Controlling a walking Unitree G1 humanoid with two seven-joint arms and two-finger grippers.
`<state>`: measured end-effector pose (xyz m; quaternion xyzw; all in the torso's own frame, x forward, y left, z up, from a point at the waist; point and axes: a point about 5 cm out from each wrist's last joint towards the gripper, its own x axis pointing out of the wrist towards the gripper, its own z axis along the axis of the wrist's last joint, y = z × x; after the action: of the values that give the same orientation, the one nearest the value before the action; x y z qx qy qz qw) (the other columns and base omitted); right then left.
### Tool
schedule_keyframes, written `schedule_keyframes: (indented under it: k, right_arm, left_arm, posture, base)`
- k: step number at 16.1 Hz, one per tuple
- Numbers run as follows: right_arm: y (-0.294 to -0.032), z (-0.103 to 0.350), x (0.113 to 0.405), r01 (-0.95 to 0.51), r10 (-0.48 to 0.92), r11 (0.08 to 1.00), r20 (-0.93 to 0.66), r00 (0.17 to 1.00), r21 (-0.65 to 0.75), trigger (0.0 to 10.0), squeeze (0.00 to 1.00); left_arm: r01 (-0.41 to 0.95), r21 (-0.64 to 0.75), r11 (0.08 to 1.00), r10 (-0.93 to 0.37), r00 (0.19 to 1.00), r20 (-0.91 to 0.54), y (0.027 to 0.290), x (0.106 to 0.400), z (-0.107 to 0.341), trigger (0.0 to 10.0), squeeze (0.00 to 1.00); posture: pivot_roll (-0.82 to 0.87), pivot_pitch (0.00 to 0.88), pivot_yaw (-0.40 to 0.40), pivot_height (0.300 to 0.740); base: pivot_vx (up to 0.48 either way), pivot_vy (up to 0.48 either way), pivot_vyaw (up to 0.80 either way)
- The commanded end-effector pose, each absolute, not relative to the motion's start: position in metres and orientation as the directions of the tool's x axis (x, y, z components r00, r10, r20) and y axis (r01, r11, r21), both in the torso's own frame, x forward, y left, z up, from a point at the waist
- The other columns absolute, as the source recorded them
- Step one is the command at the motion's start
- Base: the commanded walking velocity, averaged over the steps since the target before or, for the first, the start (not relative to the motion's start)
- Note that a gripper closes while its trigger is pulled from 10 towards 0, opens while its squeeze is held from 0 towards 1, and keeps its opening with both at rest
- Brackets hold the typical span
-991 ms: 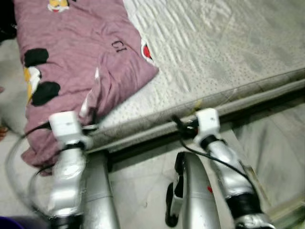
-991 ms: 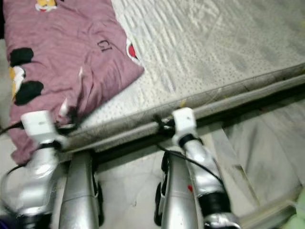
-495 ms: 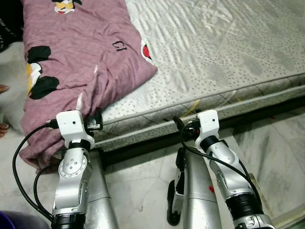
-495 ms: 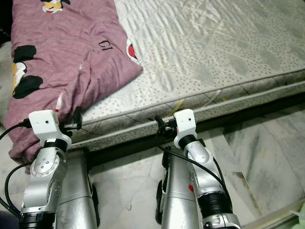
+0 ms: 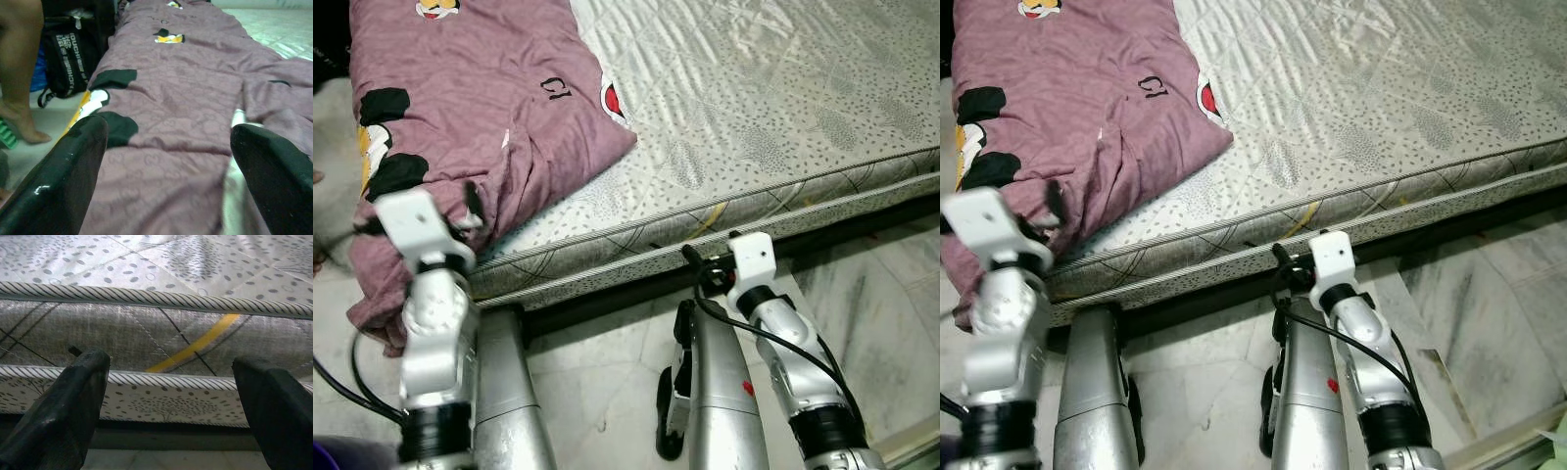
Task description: Clean up the room
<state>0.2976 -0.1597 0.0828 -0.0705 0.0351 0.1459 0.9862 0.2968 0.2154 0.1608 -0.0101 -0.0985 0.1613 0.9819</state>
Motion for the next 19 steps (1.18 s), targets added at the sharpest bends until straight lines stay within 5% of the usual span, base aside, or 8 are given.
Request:
schedule_keyframes:
  k: [1,7,12,16,19]
  right_arm:
    - [-0.163,0.084,0.295,-0.281,0.271,0.950,-0.089,0.959,-0.138,10.0,0.00]
    - [-0.170,0.086,0.289,-0.244,0.234,0.957,-0.079,0.969,-0.158,10.0,0.00]
    - [-0.174,0.087,0.286,-0.229,0.218,0.958,-0.083,0.972,-0.173,10.0,0.00]
    - [-0.171,0.088,0.289,-0.238,0.226,0.955,-0.085,0.970,-0.180,10.0,0.00]
    - [-0.171,0.088,0.290,-0.233,0.221,0.955,-0.084,0.972,-0.182,10.0,0.00]
  left_arm:
    - [-0.338,-0.036,0.940,0.340,0.936,0.092,0.223,0.306,0.145,10.0,0.00]
    - [-0.268,-0.052,0.962,0.269,0.963,0.008,0.215,0.348,0.144,10.0,0.00]
    - [0.068,-0.009,0.998,-0.068,0.993,-0.098,0.142,0.370,0.130,10.0,0.00]
    - [0.440,0.098,0.893,-0.415,0.887,-0.202,0.071,0.349,0.102,10.0,0.00]
    - [0.578,0.194,0.793,-0.546,0.815,-0.194,0.047,0.331,0.101,10.0,0.00]
  posture:
    - [-0.03,0.295,-0.060,0.504]
    - [-0.06,0.302,-0.054,0.504]
    - [-0.08,0.297,-0.059,0.504]
    - [-0.08,0.285,-0.061,0.504]
    - [-0.07,0.276,-0.056,0.504]
  base:
    - [0.000,0.000,0.00]
    - [0.000,0.000,0.00]
    - [0.000,0.000,0.00]
    - [0.000,0.000,0.00]
    - [0.000,0.000,0.00]
